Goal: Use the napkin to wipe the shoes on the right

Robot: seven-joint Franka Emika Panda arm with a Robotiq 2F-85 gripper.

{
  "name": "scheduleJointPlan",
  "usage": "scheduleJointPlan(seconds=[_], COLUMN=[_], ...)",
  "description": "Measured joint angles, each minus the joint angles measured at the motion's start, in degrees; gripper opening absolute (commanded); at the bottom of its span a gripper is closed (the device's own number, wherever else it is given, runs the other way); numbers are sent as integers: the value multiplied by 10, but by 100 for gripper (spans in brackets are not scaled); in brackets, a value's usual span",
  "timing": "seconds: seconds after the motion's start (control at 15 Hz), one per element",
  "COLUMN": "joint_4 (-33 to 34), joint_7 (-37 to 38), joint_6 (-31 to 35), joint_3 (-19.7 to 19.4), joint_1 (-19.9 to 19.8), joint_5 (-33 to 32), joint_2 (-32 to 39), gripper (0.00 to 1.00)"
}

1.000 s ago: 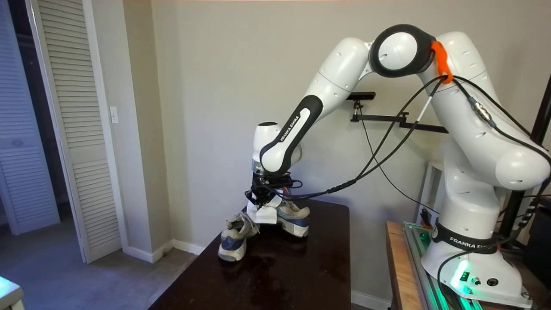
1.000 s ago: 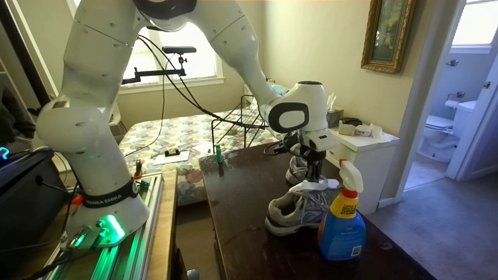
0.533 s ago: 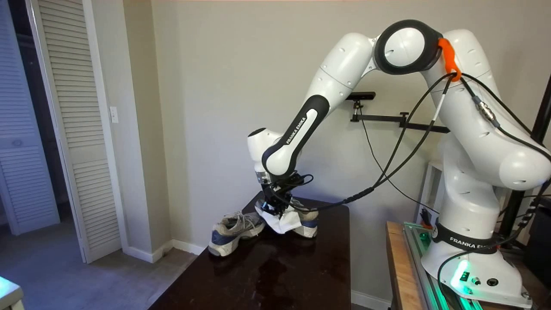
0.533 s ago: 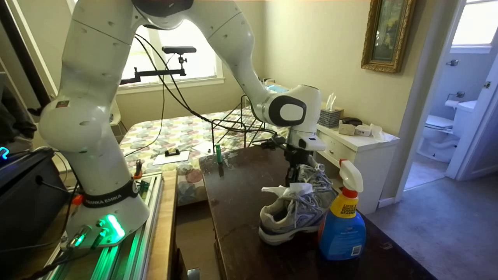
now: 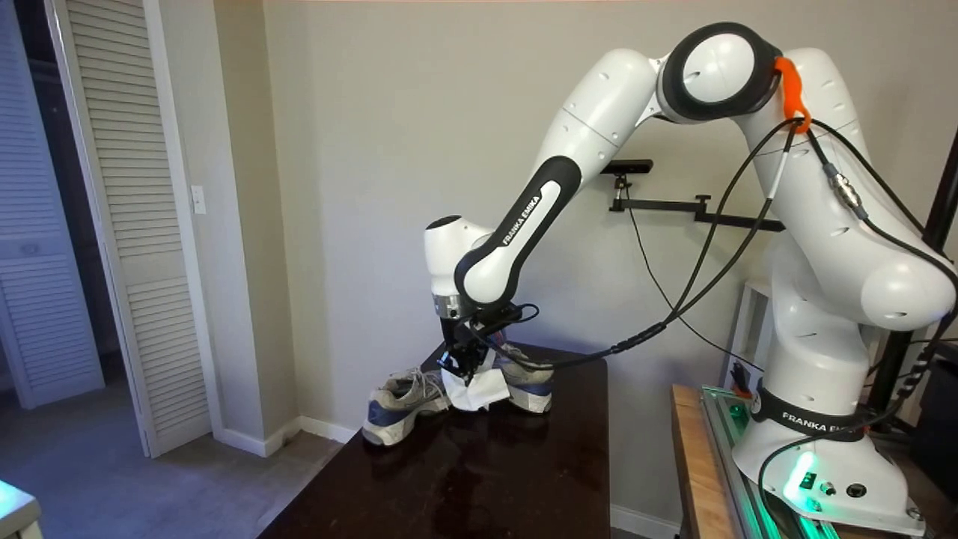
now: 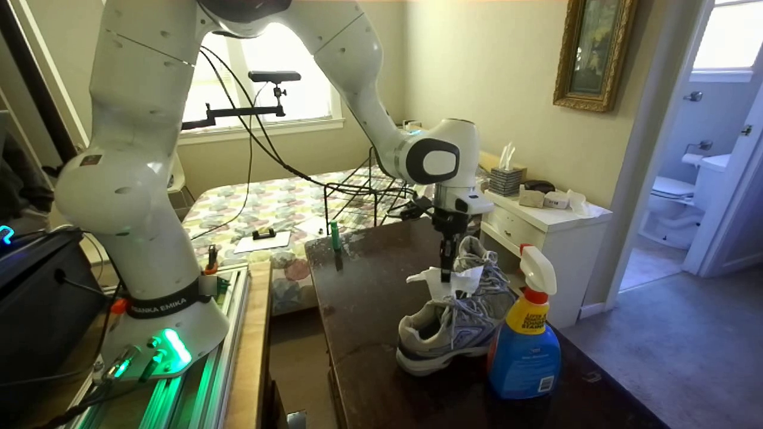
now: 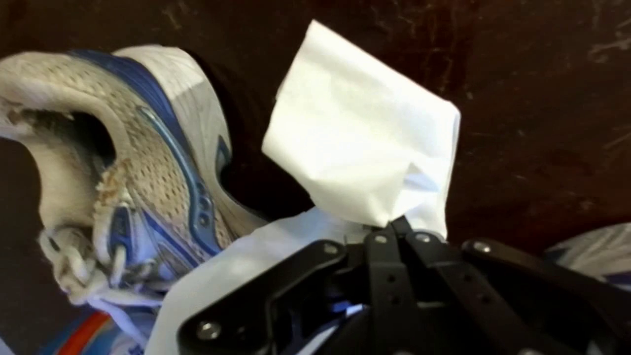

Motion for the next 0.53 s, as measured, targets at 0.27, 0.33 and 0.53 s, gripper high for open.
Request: scheduleJointPlan(seconds=[0.27,0.33,0.53], joint_4=[1,1,2], joint_7=[-57,-60,-116], joint_6=[23,23,43], joint_3=[29,30,46], joint_1=[-25,-28,-42], joint_5=[13,14,28], joint_2=[-16,-16,-15], gripper=[1,0,0])
